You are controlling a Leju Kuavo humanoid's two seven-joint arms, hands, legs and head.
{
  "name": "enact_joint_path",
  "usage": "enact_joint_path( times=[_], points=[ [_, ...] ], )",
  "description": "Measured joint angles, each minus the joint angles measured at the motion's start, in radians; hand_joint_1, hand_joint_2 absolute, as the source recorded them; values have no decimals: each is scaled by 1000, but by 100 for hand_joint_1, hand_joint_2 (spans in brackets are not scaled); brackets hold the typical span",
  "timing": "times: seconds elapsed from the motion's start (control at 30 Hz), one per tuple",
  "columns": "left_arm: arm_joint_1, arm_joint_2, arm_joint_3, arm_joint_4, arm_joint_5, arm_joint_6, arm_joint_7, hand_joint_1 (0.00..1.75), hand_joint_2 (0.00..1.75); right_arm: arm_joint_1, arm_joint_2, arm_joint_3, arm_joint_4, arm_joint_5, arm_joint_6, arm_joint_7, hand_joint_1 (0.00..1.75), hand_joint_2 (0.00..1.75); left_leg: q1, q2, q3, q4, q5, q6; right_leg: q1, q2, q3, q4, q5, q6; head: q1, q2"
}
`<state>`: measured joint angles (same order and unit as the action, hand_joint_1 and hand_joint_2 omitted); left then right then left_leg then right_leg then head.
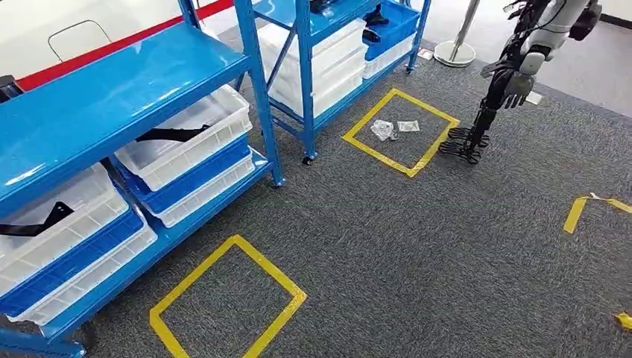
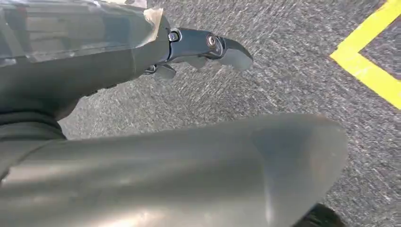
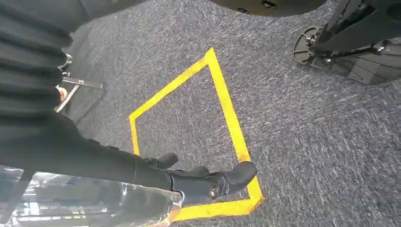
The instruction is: Take the parts from the cabinet and place them on the table.
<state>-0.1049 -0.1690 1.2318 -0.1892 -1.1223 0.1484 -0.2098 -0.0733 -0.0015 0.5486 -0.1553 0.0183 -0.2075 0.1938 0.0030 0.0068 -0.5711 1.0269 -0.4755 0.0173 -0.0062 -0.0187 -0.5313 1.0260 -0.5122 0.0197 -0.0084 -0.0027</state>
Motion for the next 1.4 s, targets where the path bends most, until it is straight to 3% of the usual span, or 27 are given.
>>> enact_joint_path(
  times=[0.1, 0.13, 0.17, 0.27, 0.3, 0.33, 0.37, 0.53, 0.57, 0.6, 0.63, 0.67, 0.7, 0.73, 0.8, 0.83, 0.87, 0.9, 0.97, 1.0, 1.13, 1.17, 1.2, 1.27, 1.33, 1.37, 1.4],
  points=[
    [1, 1, 0, 0, 2, -2, -3, 0, 0, -1, 0, 2, 0, 5, -5, 4, 0, 175, -9, -8, -9, 0, -4, 7, -7, -14, 1, -9, 3, 12, 2, 0],
    [2, 1, 0, 0, 2, -2, -3, 0, 0, -3, 0, 4, 0, 8, -6, 4, 0, 175, -1, -13, 1, -13, 5, 16, 0, -16, 2, -6, -2, 18, 3, 0],
    [2, 0, 0, 0, 2, -2, -3, 0, 0, -3, -3, 5, 0, 9, -7, 5, 0, 175, 1, -16, 5, -19, 9, 21, -8, -7, -8, 15, -14, 19, 4, 0],
    [0, -1, 0, 0, 2, -4, -3, 0, 0, -3, -4, 8, 0, 10, -7, 6, 0, 175, 3, -36, 0, -19, 12, 30, -7, 12, -110, 231, -111, 6, 11, 0],
    [1, 0, 0, 0, 2, -4, -3, 0, 0, -1, -5, 8, 0, 10, -7, 7, 0, 175, 3, -44, -1, -18, 12, 29, -7, 14, -139, 291, -129, 9, 11, 0],
    [3, 0, 0, 0, 2, -4, -3, 0, 0, 1, -5, 8, 0, 11, -7, 8, 0, 175, 3, -52, 0, -18, 13, 29, -8, 14, -148, 307, -125, 16, 12, 0],
    [4, 0, 0, 0, 2, -4, -3, 0, 0, 1, -5, 9, 0, 11, -7, 9, 0, 175, 4, -59, 1, -18, 13, 29, -9, 14, -139, 286, -111, 24, 11, 0],
    [4, 0, 0, 0, 2, -4, -3, 0, 0, 1, -5, 9, 0, 12, -7, 9, 0, 175, 5, -62, 1, -18, 13, 29, -10, 14, -133, 274, -105, 27, 11, 0],
    [4, -1, 0, 0, 2, -4, -3, 0, 0, 0, -6, 10, 0, 12, -7, 9, 0, 175, 6, -75, 2, -16, 13, 27, -14, 17, -89, 184, -63, 43, 12, 0],
    [4, -1, 0, 0, 2, -4, -3, 0, 0, 0, -7, 10, 0, 12, -7, 9, 0, 175, 7, -78, 2, -16, 13, 26, -16, 19, -74, 155, -51, 47, 11, 0],
    [3, -1, 0, 0, 2, -5, -3, 0, 0, -1, -8, 13, 0, 13, -7, 9, 0, 175, 9, -93, 2, -11, 11, 20, -25, 47, -12, 28, -5, 61, 13, 0],
    [2, 0, 0, 0, 2, -5, -3, 0, 0, -1, -5, 17, 0, 13, -7, 9, 0, 175, 0, -109, -6, -1, 9, 6, -25, 67, -7, 0, -2, 38, 15, 0],
    [7, 1, 0, 0, 1, -6, -3, 0, 0, -2, -3, 19, 0, 12, -6, 9, 0, 175, 5, -131, -14, -6, 17, -9, -28, 42, 0, 0, 5, 17, 11, 0],
    [4, 0, 0, 0, 0, -6, -3, 0, 0, -2, -3, 19, 0, 13, -6, 9, 0, 175, 4, -26, -70, 118, -64, -20, -22, 12, -1, -1, 5, -4, 0, 0],
    [2, 0, 0, 0, -3, -7, -3, 0, 0, 3, -2, 19, 0, 12, -5, 9, 0, 175, 7, -14, -145, 271, -130, -26, -16, -17, -3, -1, 2, -9, 0, 0],
    [4, 0, 0, 0, -5, -7, -3, 0, 0, 5, -3, 19, 0, 10, -5, 9, 0, 0, 8, -13, -162, 306, -131, -27, -15, -31, -4, -1, 2, -9, 0, 0],
    [5, 0, 0, 0, -6, -7, -2, 0, 0, 5, -3, 19, 0, 9, -5, 9, 0, 0, 8, -10, -151, 284, -108, -25, -15, -36, -3, -1, 1, -9, 0, 0],
    [7, 0, 0, 0, -6, -7, 1, 0, 0, 3, -3, 19, 0, 7, -5, 9, 0, 0, 8, -9, -116, 220, -70, -23, -15, -40, -1, -1, 1, -9, 0, 0],
    [7, 0, 0, 0, -6, -7, 2, 0, 0, -2, -1, 19, 0, 3, -11, 8, 0, 0, 7, 6, -15, 40, 5, -9, -14, -46, 2, -1, 0, -8, 0, 0],
    [5, 1, 0, 0, -6, -7, 2, 0, 0, -3, 0, 19, 0, 3, -15, 7, 0, 0, 0, 18, 6, 2, -9, -5, -9, -49, 1, 0, 0, -6, 0, 0],
    [5, 4, 0, 0, -6, -7, 3, 0, 0, -5, 0, 19, 0, 2, -16, 6, 0, 0, -12, 8, 0, -8, -1, 15, -8, -57, 4, -9, 6, 17, -1, 0],
    [5, 4, 0, 0, -6, -8, 4, 0, 0, -6, -2, 19, 0, 3, -16, 6, 0, 0, 3, 7, 12, -24, 10, 22, -8, -42, -5, 1, -2, 23, 0, 0],
    [4, 3, 0, 0, -6, -8, 4, 0, 0, -5, -3, 19, 0, 3, -16, 3, 0, 0, 2, 5, 14, -29, 13, 27, -9, -13, -15, 29, -19, 22, 3, 0],
    [-1, 2, 0, 0, -6, -11, 4, 0, 0, -2, -3, 19, 0, 3, -16, 2, 0, 0, 3, -4, 11, -29, 14, 31, -11, 10, -87, 181, -87, 11, 8, 0],
    [0, 1, 0, 0, -6, -11, 4, 0, 0, 0, -4, 19, 0, 3, -15, 0, 0, 0, 2, -13, 10, -28, 14, 31, -10, 14, -143, 294, -119, 16, 8, 0],
    [2, 1, 0, 0, -6, -11, 4, 0, 0, 2, -5, 19, 1, 4, -14, 0, 0, 0, 2, -18, 11, -28, 14, 31, -12, 14, -143, 287, -106, 27, 8, 0],
    [3, 1, 0, 0, -6, -11, 4, 0, 0, 4, -6, 19, 1, 4, -14, 0, 0, 0, 4, -25, 12, -26, 14, 30, -15, 14, -117, 230, -76, 41, 8, 0]
  ],
)
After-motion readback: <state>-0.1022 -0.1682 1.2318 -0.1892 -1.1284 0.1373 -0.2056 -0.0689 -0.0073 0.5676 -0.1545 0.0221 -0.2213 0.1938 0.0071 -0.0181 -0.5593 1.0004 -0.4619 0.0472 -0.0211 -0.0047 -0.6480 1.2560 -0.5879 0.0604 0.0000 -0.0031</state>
